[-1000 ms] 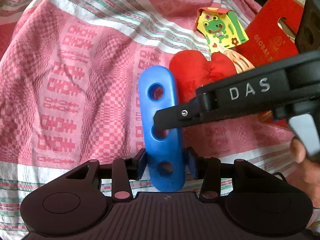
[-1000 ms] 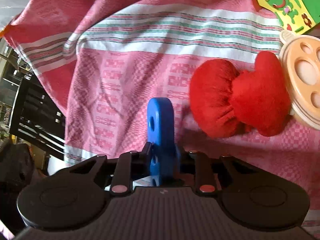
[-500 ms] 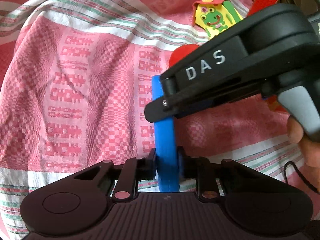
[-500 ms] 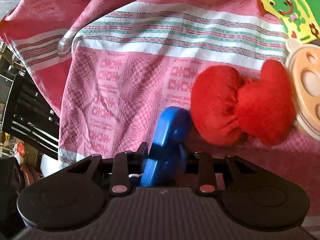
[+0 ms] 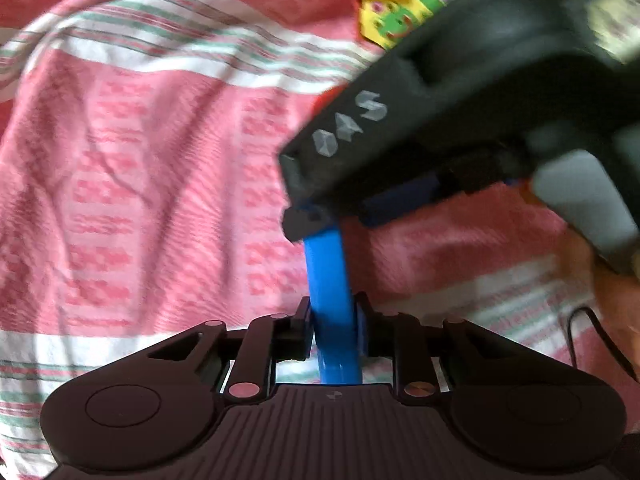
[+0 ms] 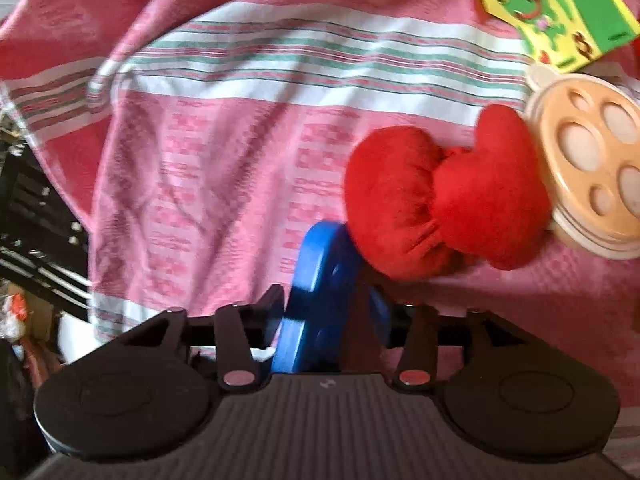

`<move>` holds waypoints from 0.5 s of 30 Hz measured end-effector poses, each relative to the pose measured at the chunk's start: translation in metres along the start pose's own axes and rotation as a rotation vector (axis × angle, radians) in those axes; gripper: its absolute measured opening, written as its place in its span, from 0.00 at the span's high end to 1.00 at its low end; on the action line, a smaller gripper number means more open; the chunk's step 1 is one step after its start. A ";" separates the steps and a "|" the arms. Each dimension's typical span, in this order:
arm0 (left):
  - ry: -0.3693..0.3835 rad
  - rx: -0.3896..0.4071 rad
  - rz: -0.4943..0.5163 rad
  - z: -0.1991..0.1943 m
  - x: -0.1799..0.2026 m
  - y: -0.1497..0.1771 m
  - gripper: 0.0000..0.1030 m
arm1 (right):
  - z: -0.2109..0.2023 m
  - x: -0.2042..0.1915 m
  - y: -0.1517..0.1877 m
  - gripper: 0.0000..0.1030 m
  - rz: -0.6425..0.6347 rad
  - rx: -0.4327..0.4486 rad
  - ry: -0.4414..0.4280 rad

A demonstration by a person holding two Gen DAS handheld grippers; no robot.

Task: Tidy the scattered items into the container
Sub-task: 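Lift the blue bar off the cloth with the left gripper while the right gripper steadies it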

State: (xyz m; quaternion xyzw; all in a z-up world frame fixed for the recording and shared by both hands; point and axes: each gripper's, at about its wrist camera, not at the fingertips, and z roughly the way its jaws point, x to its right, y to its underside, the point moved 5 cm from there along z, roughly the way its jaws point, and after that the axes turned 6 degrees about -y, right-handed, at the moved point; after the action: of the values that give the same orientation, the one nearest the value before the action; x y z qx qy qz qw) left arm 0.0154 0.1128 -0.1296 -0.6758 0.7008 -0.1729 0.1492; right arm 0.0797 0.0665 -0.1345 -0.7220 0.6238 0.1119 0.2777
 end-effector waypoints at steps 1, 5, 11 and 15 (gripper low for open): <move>0.004 -0.004 0.006 0.001 0.001 0.002 0.83 | 0.002 0.002 0.000 0.47 0.006 -0.001 0.014; -0.002 0.000 0.017 0.001 -0.003 0.002 0.83 | 0.018 0.000 0.002 0.51 0.025 -0.017 0.012; 0.001 -0.008 0.000 0.005 -0.010 -0.004 0.62 | 0.022 -0.004 0.010 0.61 0.011 -0.014 -0.001; -0.006 0.006 0.006 0.008 -0.012 -0.007 0.58 | 0.020 -0.002 0.014 0.72 0.028 -0.007 -0.014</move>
State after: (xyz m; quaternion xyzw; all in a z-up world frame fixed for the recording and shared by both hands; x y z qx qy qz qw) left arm 0.0255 0.1247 -0.1343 -0.6736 0.7020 -0.1725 0.1539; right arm 0.0696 0.0783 -0.1537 -0.7134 0.6314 0.1232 0.2779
